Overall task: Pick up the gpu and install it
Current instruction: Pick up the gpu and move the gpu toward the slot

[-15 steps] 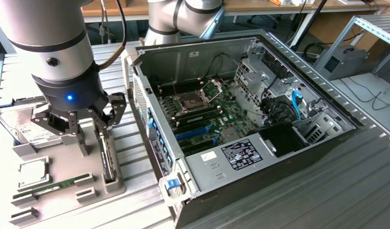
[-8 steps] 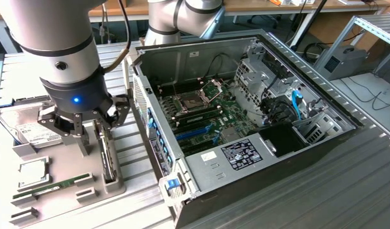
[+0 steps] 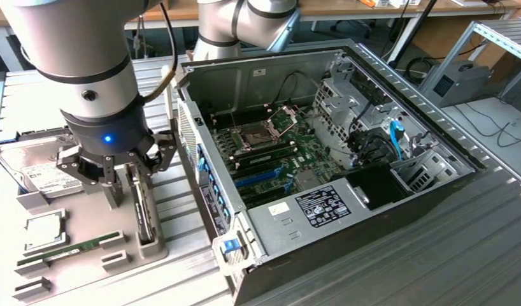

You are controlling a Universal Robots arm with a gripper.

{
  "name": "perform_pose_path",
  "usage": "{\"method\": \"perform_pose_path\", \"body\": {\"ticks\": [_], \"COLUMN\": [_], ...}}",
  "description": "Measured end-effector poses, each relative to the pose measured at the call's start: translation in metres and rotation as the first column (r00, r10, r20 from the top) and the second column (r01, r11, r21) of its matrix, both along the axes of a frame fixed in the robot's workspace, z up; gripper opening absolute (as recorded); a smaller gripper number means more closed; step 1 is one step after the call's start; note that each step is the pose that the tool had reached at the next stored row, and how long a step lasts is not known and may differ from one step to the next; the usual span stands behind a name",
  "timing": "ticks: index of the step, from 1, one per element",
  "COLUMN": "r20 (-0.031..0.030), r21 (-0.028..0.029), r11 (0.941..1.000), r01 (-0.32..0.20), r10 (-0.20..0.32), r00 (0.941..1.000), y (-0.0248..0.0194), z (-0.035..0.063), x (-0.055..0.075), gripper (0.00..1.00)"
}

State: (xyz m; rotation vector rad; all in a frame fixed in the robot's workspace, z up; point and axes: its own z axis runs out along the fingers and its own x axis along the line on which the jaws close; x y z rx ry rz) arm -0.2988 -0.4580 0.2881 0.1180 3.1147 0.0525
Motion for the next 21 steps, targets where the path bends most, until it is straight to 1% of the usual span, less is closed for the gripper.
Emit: {"method": "perform_pose_path", "body": {"ticks": [6,13,16,21], "r20": [-0.0005,-0.001,-0.0012,-0.0014], "r21": [0.0,-0.0001,0.0,0.0], "r11": [1.0,1.0,1.0,1.0], "r01": [0.0,0.0,0.0,0.0], "r10": [0.0,0.0,0.0,0.0], "r00": [1.0,1.0,1.0,1.0], "y": [0.0,0.0,0.0,0.0], "z": [-0.0133,-0.0257,-0.0304,-0.0336], "x": [0.0,0.0,0.0,0.0], "gripper": [0.48,0.48,0.48,0.48]}}
